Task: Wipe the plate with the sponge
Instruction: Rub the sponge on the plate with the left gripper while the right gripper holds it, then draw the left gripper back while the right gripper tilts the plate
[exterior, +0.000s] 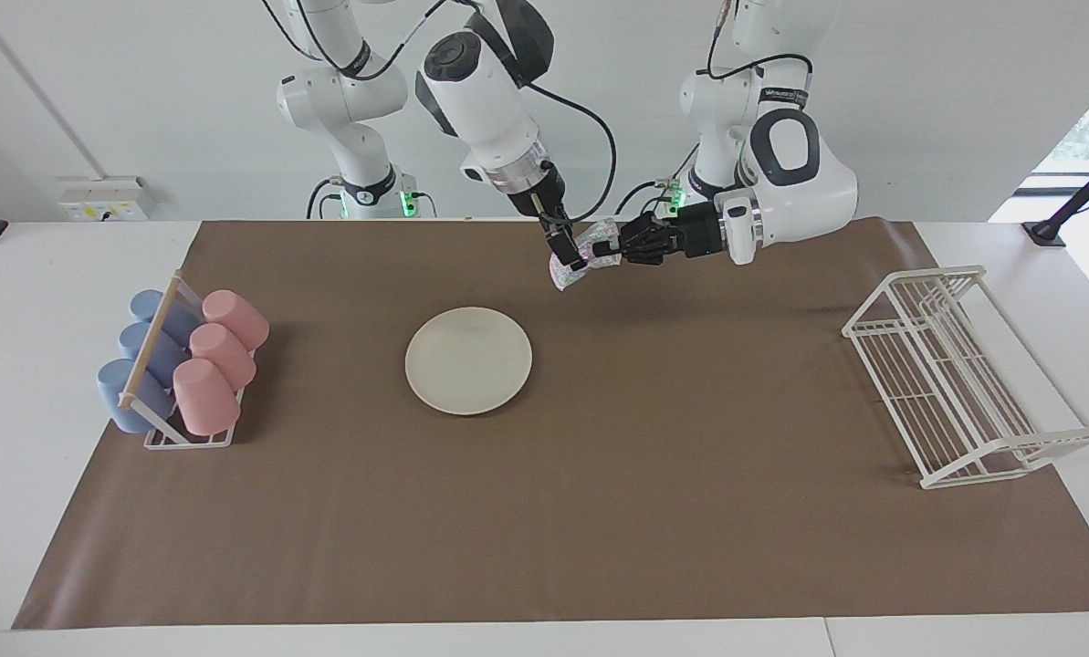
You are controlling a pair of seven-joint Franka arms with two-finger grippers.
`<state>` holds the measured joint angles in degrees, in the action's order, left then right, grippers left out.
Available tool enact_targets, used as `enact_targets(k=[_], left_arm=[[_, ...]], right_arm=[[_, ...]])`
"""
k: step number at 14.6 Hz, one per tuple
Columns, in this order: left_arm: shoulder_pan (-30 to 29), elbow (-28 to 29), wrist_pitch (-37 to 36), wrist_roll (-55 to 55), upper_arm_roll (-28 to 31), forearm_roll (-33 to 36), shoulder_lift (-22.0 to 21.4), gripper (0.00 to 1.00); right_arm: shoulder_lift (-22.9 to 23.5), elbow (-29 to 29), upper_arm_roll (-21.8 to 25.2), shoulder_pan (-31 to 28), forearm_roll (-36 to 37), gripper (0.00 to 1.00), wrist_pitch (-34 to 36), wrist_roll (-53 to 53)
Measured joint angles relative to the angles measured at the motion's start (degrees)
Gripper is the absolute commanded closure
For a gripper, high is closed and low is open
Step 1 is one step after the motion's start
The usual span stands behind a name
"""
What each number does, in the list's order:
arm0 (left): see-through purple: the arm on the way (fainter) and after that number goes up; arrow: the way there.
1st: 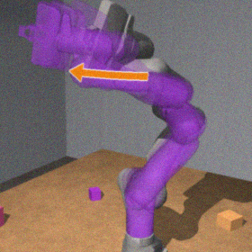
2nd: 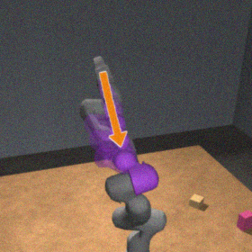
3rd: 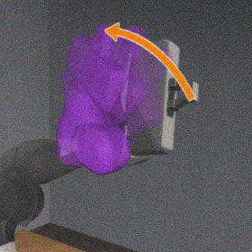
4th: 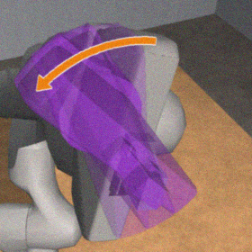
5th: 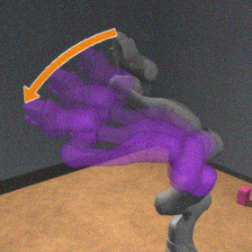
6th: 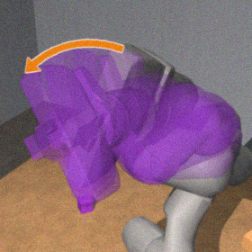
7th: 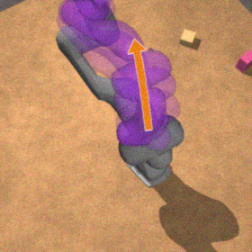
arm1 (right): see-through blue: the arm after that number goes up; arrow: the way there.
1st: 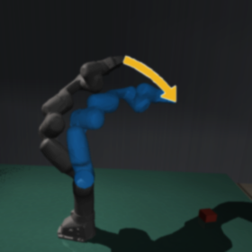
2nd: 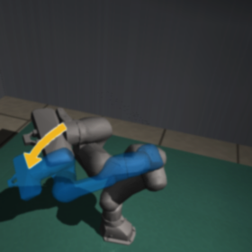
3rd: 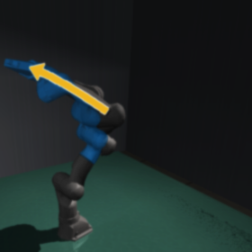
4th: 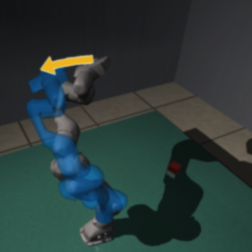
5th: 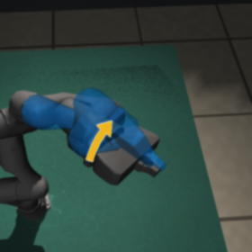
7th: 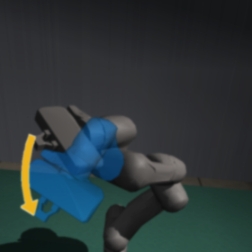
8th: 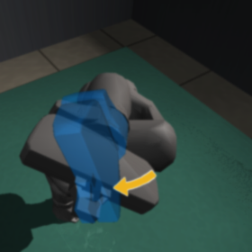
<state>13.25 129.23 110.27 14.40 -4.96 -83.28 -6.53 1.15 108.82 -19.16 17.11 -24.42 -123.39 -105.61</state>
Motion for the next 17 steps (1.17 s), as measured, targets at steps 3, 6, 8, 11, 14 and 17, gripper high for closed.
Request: enact_targets(k=[3, 6, 8, 11, 14, 17], left_arm=[[0.0, 0.1, -0.1, 0.0, 0.0, 0.0, 0.0, 1.0], [0.0, 0.5, -0.8, 0.1, -0.1, 0.0, 0.0, 1.0], [0.0, 0.7, -1.0, 0.2, -0.1, 0.0, -0.1, 1.0], [0.0, 0.7, -1.0, 0.3, -0.1, 0.0, -0.3, 0.0], [0.0, 0.7, -1.0, 0.3, 0.0, 0.0, -0.4, 0.0], [0.0, 0.7, -0.9, 0.4, 0.0, 0.0, -0.4, 0.0]], right_arm=[[0.0, 0.4, 0.0, 0.3, 0.0, 1.0, -1.3, 0.0], [0.0, 0.4, 0.2, 0.3, 0.0, 1.0, -1.9, -0.1], [0.0, 0.4, 0.3, 0.3, 0.0, 1.0, -2.2, -1.1], [0.0, 0.5, 0.2, 0.3, 0.0, 1.0, -2.2, -1.7], [0.0, 0.8, 0.1, 0.5, 0.0, 1.0, -2.2, -1.7], [0.0, 2.3, 0.4, 0.0, 0.0, 1.0, -3.6, -0.5]])
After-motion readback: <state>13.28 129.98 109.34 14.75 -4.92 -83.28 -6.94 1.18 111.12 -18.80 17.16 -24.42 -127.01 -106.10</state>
